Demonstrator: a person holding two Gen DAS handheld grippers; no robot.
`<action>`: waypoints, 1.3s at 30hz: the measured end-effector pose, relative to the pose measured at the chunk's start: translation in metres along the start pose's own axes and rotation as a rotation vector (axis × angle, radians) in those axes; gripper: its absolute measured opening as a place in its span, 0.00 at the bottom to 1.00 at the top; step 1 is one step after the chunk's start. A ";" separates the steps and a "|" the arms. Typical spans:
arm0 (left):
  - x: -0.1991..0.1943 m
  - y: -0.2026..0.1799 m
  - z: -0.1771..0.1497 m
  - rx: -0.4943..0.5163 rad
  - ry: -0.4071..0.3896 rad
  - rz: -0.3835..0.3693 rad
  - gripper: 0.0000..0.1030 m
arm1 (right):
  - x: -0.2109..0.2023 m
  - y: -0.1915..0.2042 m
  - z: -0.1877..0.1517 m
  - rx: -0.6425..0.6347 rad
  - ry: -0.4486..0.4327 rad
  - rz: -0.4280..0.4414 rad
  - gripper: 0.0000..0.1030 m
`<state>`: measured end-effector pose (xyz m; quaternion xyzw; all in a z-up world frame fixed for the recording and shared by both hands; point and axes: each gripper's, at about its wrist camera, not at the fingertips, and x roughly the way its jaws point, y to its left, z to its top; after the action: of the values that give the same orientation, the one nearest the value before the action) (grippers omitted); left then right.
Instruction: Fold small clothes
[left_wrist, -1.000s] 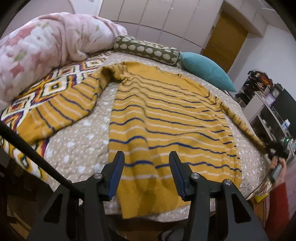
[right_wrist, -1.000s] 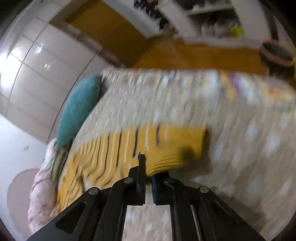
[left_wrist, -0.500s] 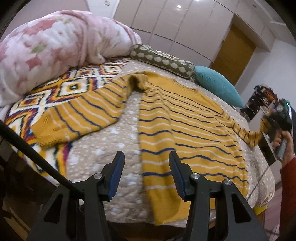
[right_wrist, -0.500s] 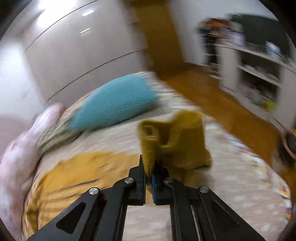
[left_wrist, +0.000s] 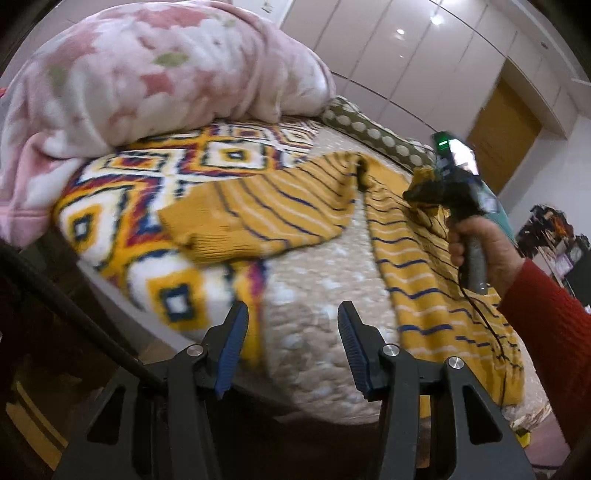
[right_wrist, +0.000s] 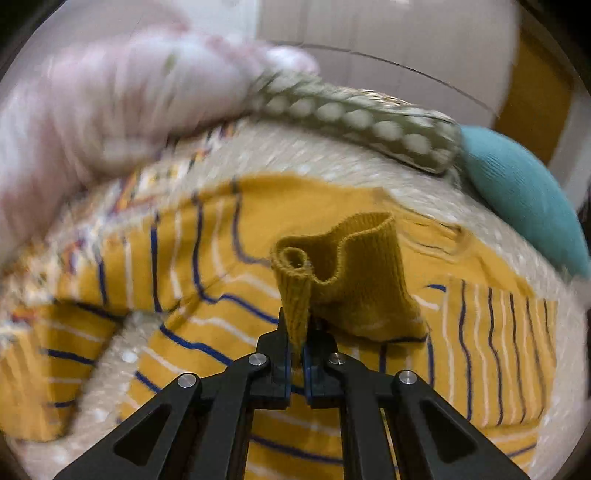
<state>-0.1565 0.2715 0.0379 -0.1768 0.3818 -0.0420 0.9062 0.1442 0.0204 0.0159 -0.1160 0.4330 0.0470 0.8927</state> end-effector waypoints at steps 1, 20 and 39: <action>-0.002 0.006 -0.001 -0.009 -0.005 0.002 0.47 | 0.008 0.010 0.000 -0.045 0.009 -0.034 0.06; -0.035 0.083 -0.010 -0.191 -0.053 0.103 0.51 | -0.126 0.164 -0.079 -0.530 -0.092 0.417 0.23; -0.032 0.083 -0.011 -0.177 -0.047 0.095 0.51 | -0.126 0.275 -0.117 -0.721 -0.078 0.454 0.18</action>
<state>-0.1920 0.3526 0.0237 -0.2391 0.3705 0.0390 0.8967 -0.0737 0.2595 -0.0011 -0.3207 0.3694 0.3949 0.7776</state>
